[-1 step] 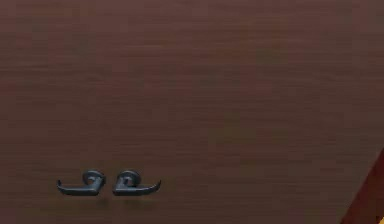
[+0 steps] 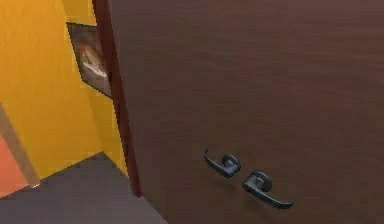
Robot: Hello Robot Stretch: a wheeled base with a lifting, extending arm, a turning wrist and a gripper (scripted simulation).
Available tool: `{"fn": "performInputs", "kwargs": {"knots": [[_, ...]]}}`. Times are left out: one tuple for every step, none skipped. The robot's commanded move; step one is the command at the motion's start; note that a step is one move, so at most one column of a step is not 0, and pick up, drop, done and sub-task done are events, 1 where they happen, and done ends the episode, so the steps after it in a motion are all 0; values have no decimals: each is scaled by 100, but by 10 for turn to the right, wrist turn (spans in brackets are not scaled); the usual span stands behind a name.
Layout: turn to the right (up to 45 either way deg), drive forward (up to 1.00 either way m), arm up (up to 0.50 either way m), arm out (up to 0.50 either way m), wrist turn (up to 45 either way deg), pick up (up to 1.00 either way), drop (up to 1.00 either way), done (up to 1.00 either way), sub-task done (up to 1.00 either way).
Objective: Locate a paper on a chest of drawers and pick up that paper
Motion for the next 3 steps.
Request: {"fn": "performInputs", "kwargs": {"knots": [[-450,0,0,0,0,0,0,0,0],[-90,0,0,0,0,0,0,0,0],[0,100,0,0,0,0,0,0,0]]}}
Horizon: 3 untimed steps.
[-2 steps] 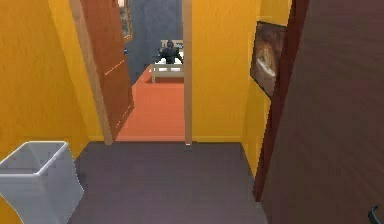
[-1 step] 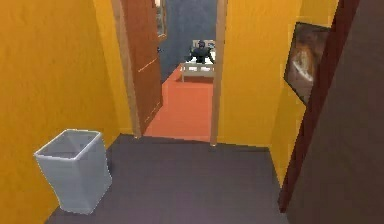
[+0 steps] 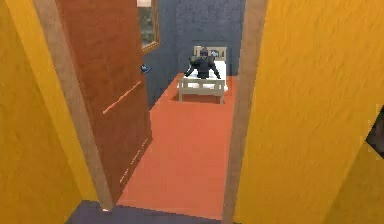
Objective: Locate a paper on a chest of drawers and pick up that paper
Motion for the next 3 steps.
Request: {"fn": "performInputs", "kwargs": {"knots": [[0,80,0,0,0,0,0,0,0],[60,0,0,0,0,0,0,0,0],[0,30,0,0,0,0,0,0,0]]}}
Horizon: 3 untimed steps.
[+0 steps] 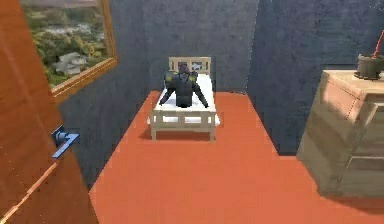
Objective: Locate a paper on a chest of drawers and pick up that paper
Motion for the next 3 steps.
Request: {"fn": "performInputs", "kwargs": {"knots": [[300,0,0,0,0,0,0,0,0],[0,85,0,0,0,0,0,0,0],[30,0,0,0,0,0,0,0,0]]}}
